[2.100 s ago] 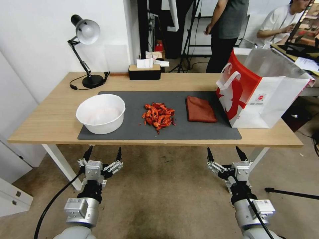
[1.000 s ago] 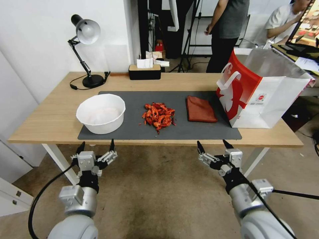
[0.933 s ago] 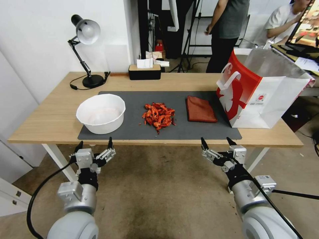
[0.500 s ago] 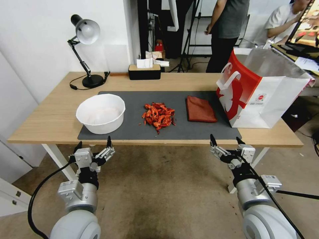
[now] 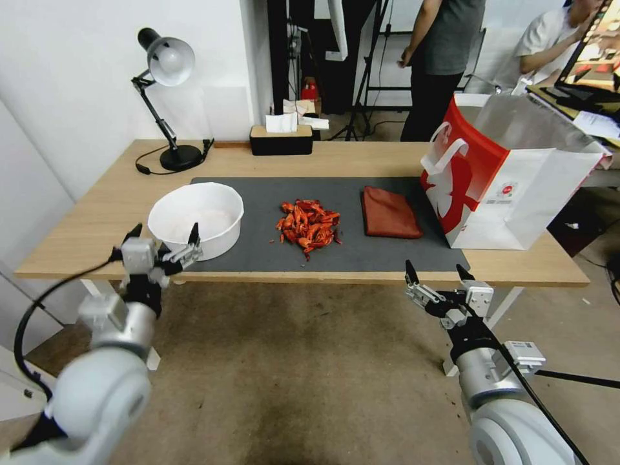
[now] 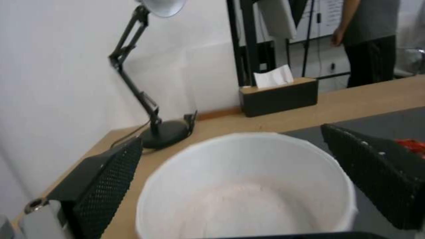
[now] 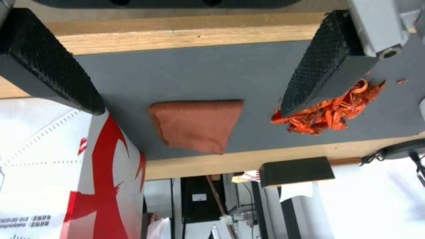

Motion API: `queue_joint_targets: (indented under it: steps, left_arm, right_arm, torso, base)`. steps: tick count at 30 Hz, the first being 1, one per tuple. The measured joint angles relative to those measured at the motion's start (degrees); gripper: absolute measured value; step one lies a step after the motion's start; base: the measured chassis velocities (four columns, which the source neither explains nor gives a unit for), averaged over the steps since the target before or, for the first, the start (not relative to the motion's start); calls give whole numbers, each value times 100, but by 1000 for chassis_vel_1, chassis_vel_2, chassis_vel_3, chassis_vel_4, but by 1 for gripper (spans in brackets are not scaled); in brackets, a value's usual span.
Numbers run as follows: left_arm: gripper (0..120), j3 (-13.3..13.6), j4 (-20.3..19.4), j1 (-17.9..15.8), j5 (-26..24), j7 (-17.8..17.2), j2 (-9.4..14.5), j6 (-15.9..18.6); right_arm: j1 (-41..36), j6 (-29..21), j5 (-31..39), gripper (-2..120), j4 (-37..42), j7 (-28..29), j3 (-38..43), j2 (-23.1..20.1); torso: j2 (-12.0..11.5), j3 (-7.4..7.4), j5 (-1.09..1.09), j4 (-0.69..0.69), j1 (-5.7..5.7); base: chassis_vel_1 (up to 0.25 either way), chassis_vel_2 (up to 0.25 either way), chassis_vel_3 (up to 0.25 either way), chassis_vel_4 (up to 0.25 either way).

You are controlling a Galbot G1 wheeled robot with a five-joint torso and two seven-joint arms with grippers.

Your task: Sweep shrimp from table into container with towel, then put container into takeout bag.

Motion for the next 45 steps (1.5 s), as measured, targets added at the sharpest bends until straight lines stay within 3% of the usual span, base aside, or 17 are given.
queue_joint_targets:
  steps: [4, 5, 8, 9, 11, 12, 13, 15, 16, 18, 19, 22, 23, 25, 29, 34, 45]
  left_arm:
    - [100, 239, 512, -645, -481, 421, 605, -86]
    - [100, 239, 512, -645, -481, 421, 605, -86]
    - [100, 221, 804, -986, -802, 932, 1222, -37]
    - [100, 221, 804, -986, -802, 932, 1222, -37]
    - [100, 378, 1121, -1291, -855, 1773, 1838, -188]
    - [100, 378, 1121, -1291, -855, 1773, 1838, -188]
    - [100, 442, 1204, -1353, -820, 2073, 1981, -266]
    - [100, 641, 1456, -1515, -279, 3175, 2373, -729]
    - [100, 641, 1456, -1515, -279, 3175, 2373, -729]
    - [100, 663, 1614, -1673, 220, 4440, 2617, -1077]
    - [100, 663, 1614, -1673, 220, 4440, 2617, -1077]
    - [100, 595, 1847, -2089, 528, 6413, 2847, -1179]
    - [100, 589, 1936, -2205, 651, 6792, 2908, -1184]
    - [100, 599, 2047, -2299, 764, 7105, 2990, -1183]
    - [100, 675, 2216, -2340, 1002, 7259, 3089, -1094]
    - [100, 1116, 2466, -2505, 1388, 6858, 3109, -966]
    - [100, 1478, 2554, -2678, 1717, 6849, 3200, -1164]
  right_arm:
    - [-49, 36, -38, 100, 7, -12, -1, -3]
    - [-49, 36, -38, 100, 7, -12, -1, -3]
    - [55, 38, -40, 100, -70, -14, -60, -97]
    - [55, 38, -40, 100, -70, -14, -60, -97]
    - [76, 47, -52, 100, -137, -17, -80, -134]
    - [76, 47, -52, 100, -137, -17, -80, -134]
    - [76, 58, -58, 100, -151, -17, -83, -134]
    - [86, 79, -73, 100, -181, -16, -97, -120]
    - [86, 79, -73, 100, -181, -16, -97, -120]
    - [109, 101, -77, 100, -203, -16, -104, -123]
    - [109, 101, -77, 100, -203, -16, -104, -123]
    - [120, 113, -78, 100, -233, -15, -105, -154]
    - [117, 120, -79, 100, -243, -14, -106, -164]
    - [113, 129, -85, 100, -250, -13, -116, -169]
    - [98, 137, -132, 100, -251, -11, -168, -164]
    - [99, 138, -203, 100, -258, 0, -232, -162]
    - [65, 138, -258, 100, -263, 25, -264, -119]
  torso:
    - [0, 0, 1, -1, 0]
    - [0, 0, 1, -1, 0]
    - [0, 0, 4, 4, -1]
    - [0, 0, 4, 4, -1]
    - [0, 0, 3, 3, -2]
    - [0, 0, 3, 3, -2]
    - [0, 0, 4, 2, -1]
    - [0, 0, 0, 0, -1]
    - [0, 0, 0, 0, -1]
    - [0, 0, 2, 2, -1]
    - [0, 0, 2, 2, -1]
    - [0, -1, 2, 0, -1]
    - [0, -1, 4, 0, -1]
    - [0, -1, 4, 0, -2]
    - [0, -1, 2, 2, -1]
    - [0, -1, 1, 0, -1]
    - [0, -1, 2, 1, -1]
  base:
    - [0, 0, 0, 0]
    - [0, 0, 0, 0]
    - [0, 0, 0, 0]
    - [0, 0, 0, 0]
    - [0, 0, 0, 0]
    - [0, 0, 0, 0]
    - [0, 0, 0, 0]
    - [0, 0, 0, 0]
    - [0, 0, 0, 0]
    - [0, 0, 0, 0]
    - [0, 0, 0, 0]
    - [0, 0, 0, 0]
    - [0, 0, 0, 0]
    - [0, 0, 0, 0]
    - [0, 0, 0, 0]
    - [0, 0, 0, 0]
    - [0, 0, 0, 0]
